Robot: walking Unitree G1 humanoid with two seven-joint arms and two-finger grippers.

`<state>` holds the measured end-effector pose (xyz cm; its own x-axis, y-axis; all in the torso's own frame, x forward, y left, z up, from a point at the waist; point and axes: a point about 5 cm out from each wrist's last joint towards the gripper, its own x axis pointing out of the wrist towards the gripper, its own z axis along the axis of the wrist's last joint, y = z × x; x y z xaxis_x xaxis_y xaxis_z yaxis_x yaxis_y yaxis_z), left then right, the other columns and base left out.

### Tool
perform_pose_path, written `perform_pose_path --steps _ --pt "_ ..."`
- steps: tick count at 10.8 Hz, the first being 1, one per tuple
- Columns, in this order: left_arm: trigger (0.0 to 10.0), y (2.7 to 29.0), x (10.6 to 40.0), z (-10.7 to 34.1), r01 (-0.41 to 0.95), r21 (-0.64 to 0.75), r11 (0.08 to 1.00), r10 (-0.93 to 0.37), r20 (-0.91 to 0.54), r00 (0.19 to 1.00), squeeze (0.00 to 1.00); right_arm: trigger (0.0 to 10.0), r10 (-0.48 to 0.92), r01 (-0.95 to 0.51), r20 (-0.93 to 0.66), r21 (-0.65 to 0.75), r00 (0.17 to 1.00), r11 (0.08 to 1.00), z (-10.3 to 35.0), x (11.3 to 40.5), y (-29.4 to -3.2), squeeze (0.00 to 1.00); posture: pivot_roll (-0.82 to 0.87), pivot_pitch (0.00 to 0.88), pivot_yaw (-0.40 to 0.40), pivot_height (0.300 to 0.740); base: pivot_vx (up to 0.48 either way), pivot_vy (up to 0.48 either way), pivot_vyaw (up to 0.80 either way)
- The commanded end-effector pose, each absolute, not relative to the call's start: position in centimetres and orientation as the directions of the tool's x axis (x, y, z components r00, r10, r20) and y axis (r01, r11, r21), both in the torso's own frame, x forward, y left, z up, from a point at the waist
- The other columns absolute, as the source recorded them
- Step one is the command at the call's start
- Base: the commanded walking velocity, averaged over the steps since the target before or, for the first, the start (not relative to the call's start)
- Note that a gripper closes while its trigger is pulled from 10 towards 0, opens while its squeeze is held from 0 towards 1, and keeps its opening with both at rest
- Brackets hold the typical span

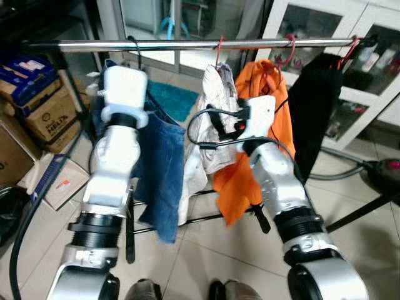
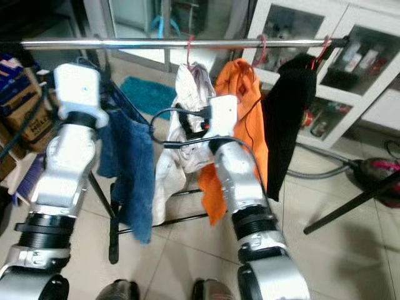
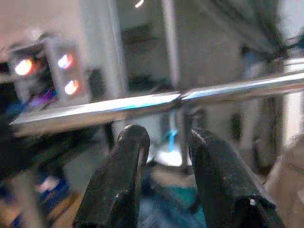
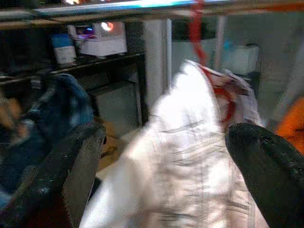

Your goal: Hang hanger

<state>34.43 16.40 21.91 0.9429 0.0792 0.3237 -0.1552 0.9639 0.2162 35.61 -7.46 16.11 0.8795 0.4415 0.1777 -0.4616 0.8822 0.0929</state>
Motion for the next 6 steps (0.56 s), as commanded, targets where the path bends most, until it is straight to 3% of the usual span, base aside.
perform_pose_path --steps 1,2,4,5,6 --pt "10.0 17.5 35.0 21.8 -0.212 0.175 0.962 0.157 0.282 0.946 0.0 10.0 0.447 -0.468 0.183 0.088 0.876 0.88 16.1 35.5 -7.5 0.0 -0.02 0.11 -0.087 0.74 0.0 0.0 0.0" --pt "10.0 18.2 36.2 22.1 -0.253 0.147 0.956 0.212 0.249 0.945 0.0 10.0 0.472 -0.49 0.175 0.081 0.864 0.868 15.9 35.1 -7.3 0.0 -0.02 0.117 -0.096 0.74 0.0 0.0 0.0" --pt "10.0 18.0 37.8 23.1 -0.232 0.142 0.962 0.191 0.254 0.948 0.0 10.0 0.478 -0.494 0.159 0.082 0.864 0.866 15.5 35.1 -7.4 0.0 -0.01 0.129 -0.098 0.74 0.0 0.0 0.0" --pt "10.0 17.7 39.1 23.8 -0.181 0.1 0.978 0.153 0.24 0.959 1.0 10.0 0.485 -0.5 0.155 0.086 0.861 0.861 15.3 35.0 -7.0 0.0 -0.02 0.13 -0.095 0.74 0.0 0.0 0.0" --pt "10.0 16.1 39.6 25.4 -0.132 0.086 0.988 0.104 0.267 0.958 1.0 10.0 0.491 -0.507 0.156 0.088 0.857 0.857 15.3 34.8 -6.8 0.0 -0.02 0.133 -0.091 0.74 0.0 0.0 0.0"
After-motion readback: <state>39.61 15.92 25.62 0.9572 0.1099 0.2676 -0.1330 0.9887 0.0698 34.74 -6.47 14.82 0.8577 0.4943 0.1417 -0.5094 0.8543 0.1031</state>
